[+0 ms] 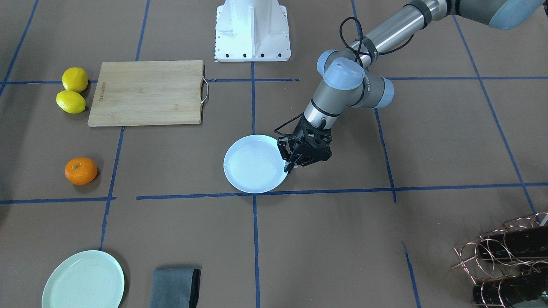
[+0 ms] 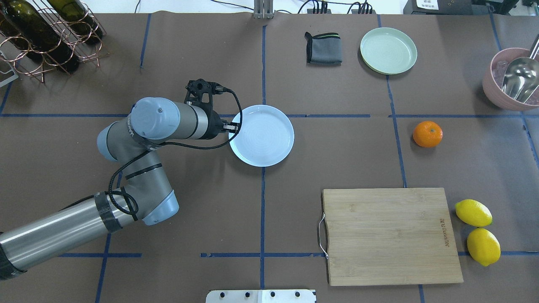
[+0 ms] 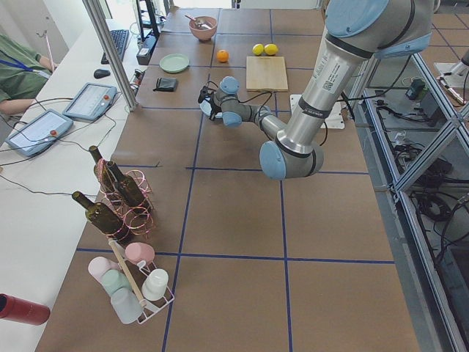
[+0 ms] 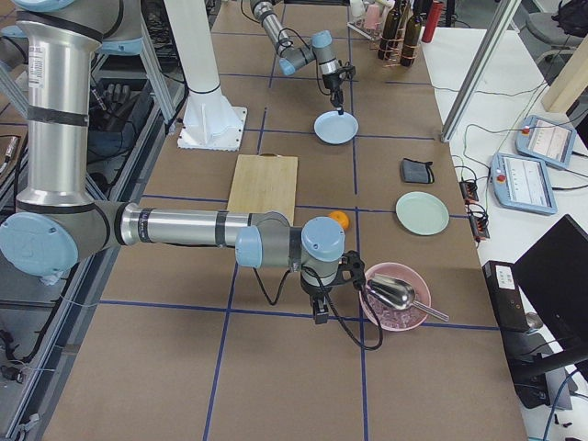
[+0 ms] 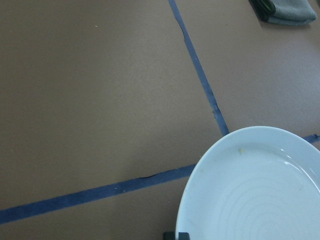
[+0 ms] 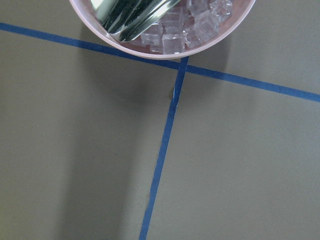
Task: Pick orange to plate
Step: 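Push the light blue plate with the left gripper toward the table center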
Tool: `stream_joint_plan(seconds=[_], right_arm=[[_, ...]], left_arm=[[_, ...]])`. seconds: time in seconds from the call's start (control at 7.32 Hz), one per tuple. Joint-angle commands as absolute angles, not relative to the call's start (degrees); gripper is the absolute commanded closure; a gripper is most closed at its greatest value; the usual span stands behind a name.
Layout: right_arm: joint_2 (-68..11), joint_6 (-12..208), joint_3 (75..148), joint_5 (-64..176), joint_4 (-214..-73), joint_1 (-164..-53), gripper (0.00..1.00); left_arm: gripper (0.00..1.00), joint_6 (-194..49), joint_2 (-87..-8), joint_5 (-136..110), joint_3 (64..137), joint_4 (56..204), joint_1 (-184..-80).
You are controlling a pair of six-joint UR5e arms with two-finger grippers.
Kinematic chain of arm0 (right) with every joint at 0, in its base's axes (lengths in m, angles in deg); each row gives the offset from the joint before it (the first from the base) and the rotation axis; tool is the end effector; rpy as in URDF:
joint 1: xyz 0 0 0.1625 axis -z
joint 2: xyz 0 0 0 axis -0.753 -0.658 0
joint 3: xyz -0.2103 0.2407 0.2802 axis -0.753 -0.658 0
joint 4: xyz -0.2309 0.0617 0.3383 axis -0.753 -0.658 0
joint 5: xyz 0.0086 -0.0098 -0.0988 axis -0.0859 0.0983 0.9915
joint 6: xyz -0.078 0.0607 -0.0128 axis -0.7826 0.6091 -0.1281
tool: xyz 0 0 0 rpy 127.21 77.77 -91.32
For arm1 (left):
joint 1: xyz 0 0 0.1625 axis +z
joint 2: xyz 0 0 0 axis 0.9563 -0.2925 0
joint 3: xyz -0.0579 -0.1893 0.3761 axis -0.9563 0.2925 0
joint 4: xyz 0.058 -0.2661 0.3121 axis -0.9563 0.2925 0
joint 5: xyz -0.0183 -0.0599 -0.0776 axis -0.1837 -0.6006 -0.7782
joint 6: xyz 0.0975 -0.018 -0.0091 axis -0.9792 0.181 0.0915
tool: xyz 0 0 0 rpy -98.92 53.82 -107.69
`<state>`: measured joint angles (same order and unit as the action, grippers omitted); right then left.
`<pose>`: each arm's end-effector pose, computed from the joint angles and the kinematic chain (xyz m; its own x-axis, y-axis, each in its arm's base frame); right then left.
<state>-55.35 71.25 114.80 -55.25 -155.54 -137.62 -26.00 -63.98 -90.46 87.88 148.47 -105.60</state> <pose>0.0539 -0.4461 0.6546 0.6986 -0.2121 0.6834 0.1498 0.9773 0.1502 0.5556 -0.4955 0.2838 0.4598 0.2702 -0.8459 0.2170 0.8895 0.4021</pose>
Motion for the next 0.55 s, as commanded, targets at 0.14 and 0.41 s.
stream_joint_plan(seconds=[0.14, 0.41], right_arm=[[-55.35, 71.34, 114.78, -55.25, -155.52, -137.62, 0.0], [-55.18, 70.9, 115.04, -55.08, -155.43, -137.62, 0.0]], left_arm=[[0.22, -25.72, -64.41, -89.89, 86.68, 148.65, -105.07], [0.0, -26.32, -64.15, -90.41, 87.81, 148.22, -105.33]])
